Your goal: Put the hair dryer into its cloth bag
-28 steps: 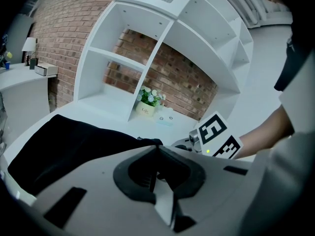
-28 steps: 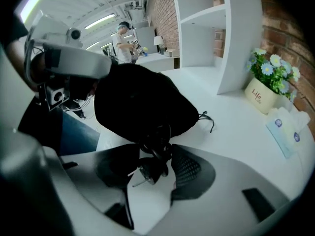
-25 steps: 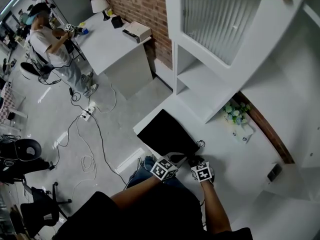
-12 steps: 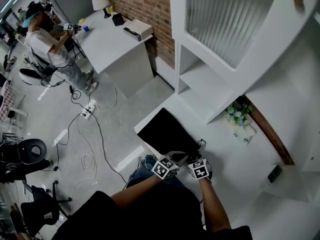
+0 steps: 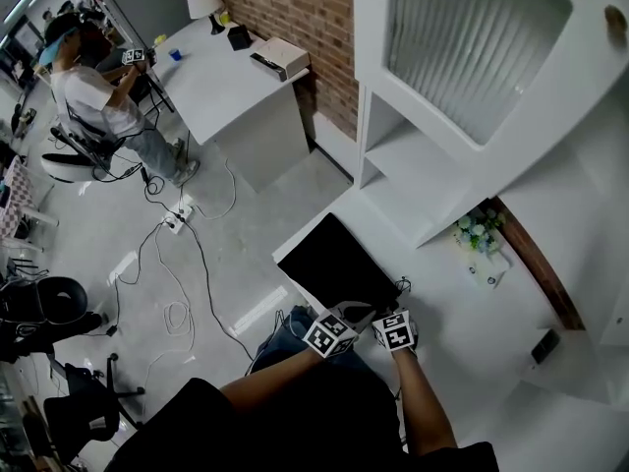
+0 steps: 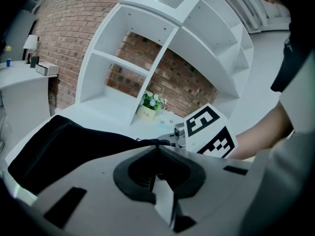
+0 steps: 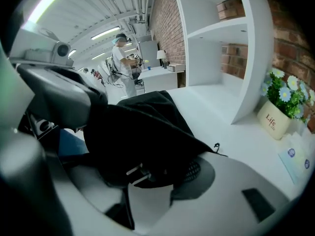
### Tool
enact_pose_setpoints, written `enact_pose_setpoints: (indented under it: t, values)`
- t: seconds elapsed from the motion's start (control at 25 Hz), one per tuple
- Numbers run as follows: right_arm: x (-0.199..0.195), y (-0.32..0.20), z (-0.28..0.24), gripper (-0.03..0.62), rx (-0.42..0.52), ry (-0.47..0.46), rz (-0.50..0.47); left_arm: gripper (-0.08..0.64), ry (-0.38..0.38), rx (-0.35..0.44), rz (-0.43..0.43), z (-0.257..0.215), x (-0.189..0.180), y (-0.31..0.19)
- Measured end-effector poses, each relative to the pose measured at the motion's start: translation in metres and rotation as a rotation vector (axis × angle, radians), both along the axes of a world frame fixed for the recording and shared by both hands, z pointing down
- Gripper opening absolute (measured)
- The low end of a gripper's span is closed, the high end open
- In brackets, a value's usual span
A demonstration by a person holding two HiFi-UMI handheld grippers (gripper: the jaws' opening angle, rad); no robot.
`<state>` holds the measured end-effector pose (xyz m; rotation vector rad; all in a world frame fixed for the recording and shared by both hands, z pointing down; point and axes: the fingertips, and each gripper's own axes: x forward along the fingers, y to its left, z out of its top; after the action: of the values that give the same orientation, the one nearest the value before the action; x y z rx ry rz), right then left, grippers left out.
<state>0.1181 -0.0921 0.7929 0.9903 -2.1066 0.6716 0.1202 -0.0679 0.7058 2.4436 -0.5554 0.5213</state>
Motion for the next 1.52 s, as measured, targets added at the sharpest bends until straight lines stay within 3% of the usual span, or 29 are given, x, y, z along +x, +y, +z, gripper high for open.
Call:
enact_pose_setpoints:
  t: [0.36, 0.68, 0.88, 1.12, 1.32, 1.52]
  values:
    - [-0.013, -0.009, 0.004, 0.21, -0.002, -0.001, -0.005, 0.028, 0.046, -0.04, -0.019, -0.002, -0.012, -0.002]
    - [-0.014, -0.011, 0.021, 0.224, -0.026, -0.008, 0.016, 0.028, 0.043, -0.043, 0.024, 0.005, -0.02, -0.001]
    - [-0.009, -0.009, 0.001, 0.23, 0.02, -0.06, 0.066, 0.028, 0.047, -0.051, 0.052, 0.004, -0.022, -0.002]
    - [0.007, 0.02, 0.011, 0.232, -0.027, -0.014, 0.101, 0.028, 0.06, -0.075, 0.105, 0.0, -0.021, 0.004]
    - [0.005, 0.022, 0.022, 0.225, -0.047, -0.006, 0.101, 0.028, 0.067, -0.087, 0.095, 0.004, -0.02, 0.008]
    - [0.006, 0.03, 0.008, 0.221, 0.011, -0.053, 0.133, 0.028, 0.042, -0.104, 0.106, 0.011, -0.015, 0.024]
